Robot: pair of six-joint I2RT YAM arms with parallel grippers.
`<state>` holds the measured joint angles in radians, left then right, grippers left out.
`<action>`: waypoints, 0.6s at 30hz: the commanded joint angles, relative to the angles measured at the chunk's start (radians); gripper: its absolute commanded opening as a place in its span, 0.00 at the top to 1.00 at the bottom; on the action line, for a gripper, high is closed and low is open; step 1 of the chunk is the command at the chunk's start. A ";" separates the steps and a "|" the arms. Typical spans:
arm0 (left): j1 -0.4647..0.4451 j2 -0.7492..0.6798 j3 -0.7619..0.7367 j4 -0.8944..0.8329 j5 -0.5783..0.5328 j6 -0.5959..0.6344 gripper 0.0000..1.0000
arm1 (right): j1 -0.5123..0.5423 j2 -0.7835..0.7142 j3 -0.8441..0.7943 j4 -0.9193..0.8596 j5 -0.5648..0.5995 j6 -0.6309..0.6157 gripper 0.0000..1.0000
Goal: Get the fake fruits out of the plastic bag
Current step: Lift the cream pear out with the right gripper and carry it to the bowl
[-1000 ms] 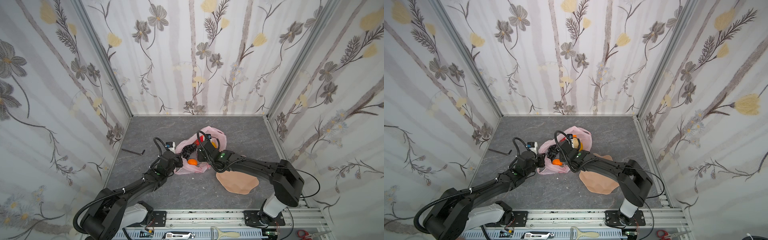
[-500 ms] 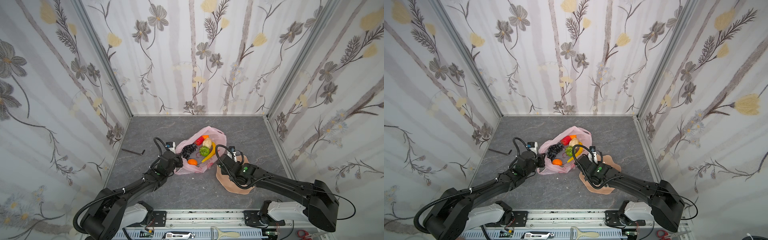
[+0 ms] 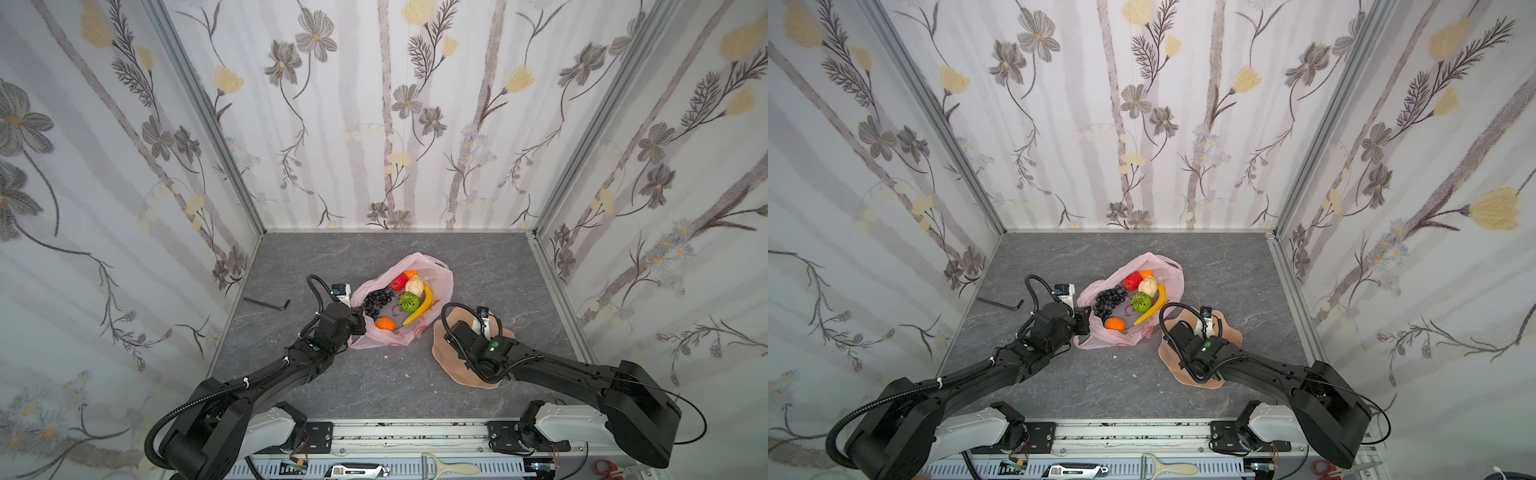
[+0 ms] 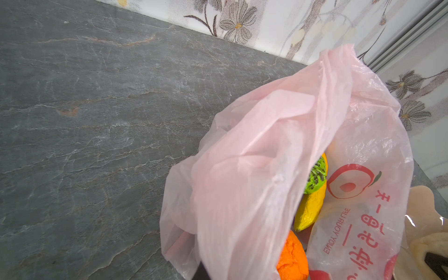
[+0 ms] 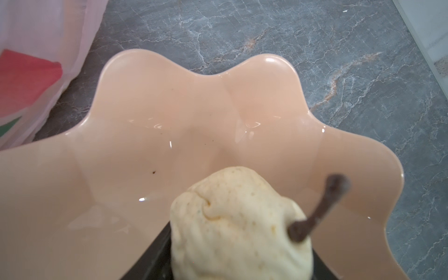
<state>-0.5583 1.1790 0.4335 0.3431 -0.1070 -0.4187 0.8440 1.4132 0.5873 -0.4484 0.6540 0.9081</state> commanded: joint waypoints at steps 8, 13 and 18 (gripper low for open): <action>0.000 0.001 0.000 0.034 -0.022 0.009 0.86 | -0.009 0.056 -0.008 0.085 0.071 0.064 0.48; -0.001 0.002 0.000 0.034 -0.023 0.009 0.85 | -0.009 0.085 -0.014 0.094 0.075 0.081 0.47; -0.002 0.005 0.002 0.034 -0.022 0.009 0.85 | -0.009 0.093 -0.020 0.100 0.079 0.090 0.44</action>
<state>-0.5598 1.1828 0.4335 0.3439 -0.1196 -0.4183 0.8356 1.5005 0.5682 -0.3817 0.6914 0.9684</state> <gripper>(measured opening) 0.151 0.574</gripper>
